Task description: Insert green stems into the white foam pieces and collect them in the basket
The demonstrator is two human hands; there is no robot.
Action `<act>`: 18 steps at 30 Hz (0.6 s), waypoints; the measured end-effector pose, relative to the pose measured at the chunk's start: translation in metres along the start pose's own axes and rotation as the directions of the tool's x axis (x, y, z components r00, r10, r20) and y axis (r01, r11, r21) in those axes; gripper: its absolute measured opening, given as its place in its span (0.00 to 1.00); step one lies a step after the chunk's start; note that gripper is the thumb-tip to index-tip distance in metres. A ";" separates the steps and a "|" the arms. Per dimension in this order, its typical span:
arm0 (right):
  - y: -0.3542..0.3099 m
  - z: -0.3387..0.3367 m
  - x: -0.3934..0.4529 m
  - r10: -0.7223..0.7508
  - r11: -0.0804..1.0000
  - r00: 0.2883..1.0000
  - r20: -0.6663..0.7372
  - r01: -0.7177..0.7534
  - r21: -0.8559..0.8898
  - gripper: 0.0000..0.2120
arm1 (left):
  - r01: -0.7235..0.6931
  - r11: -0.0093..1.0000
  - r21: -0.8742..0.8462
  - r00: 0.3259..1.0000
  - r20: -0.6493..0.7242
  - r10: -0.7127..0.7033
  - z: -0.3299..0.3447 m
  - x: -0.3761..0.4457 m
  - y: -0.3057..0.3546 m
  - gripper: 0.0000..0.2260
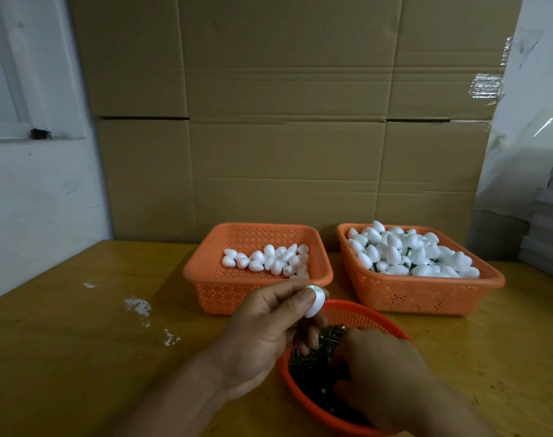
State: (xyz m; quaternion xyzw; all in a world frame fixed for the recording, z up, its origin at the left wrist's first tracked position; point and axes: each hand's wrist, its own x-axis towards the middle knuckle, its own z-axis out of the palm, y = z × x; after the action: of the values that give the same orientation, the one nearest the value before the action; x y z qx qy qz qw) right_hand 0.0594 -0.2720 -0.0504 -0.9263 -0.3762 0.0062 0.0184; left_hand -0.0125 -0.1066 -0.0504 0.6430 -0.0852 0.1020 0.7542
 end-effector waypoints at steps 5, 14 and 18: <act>0.008 0.002 0.002 0.021 0.996 0.999 -0.045 -0.017 0.087 0.11 | 0.009 0.994 -0.110 1.000 -0.029 -0.013 0.000 0.001 0.000 0.09; 0.011 0.000 0.001 0.059 0.970 0.986 -0.158 -0.019 0.242 0.07 | 0.071 0.975 -0.210 0.995 -0.051 -0.083 -0.002 0.001 -0.001 0.09; 0.010 -0.003 0.000 0.107 0.935 0.957 -0.269 -0.005 0.354 0.06 | 0.086 0.977 -0.193 0.992 -0.072 -0.102 -0.001 0.001 -0.002 0.13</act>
State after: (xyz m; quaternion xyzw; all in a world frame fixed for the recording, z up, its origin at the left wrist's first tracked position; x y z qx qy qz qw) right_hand 0.0664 -0.2789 -0.0480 -0.9100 -0.3357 -0.0595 0.2359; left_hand -0.0113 -0.1057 -0.0522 0.5667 -0.0333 0.0837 0.8190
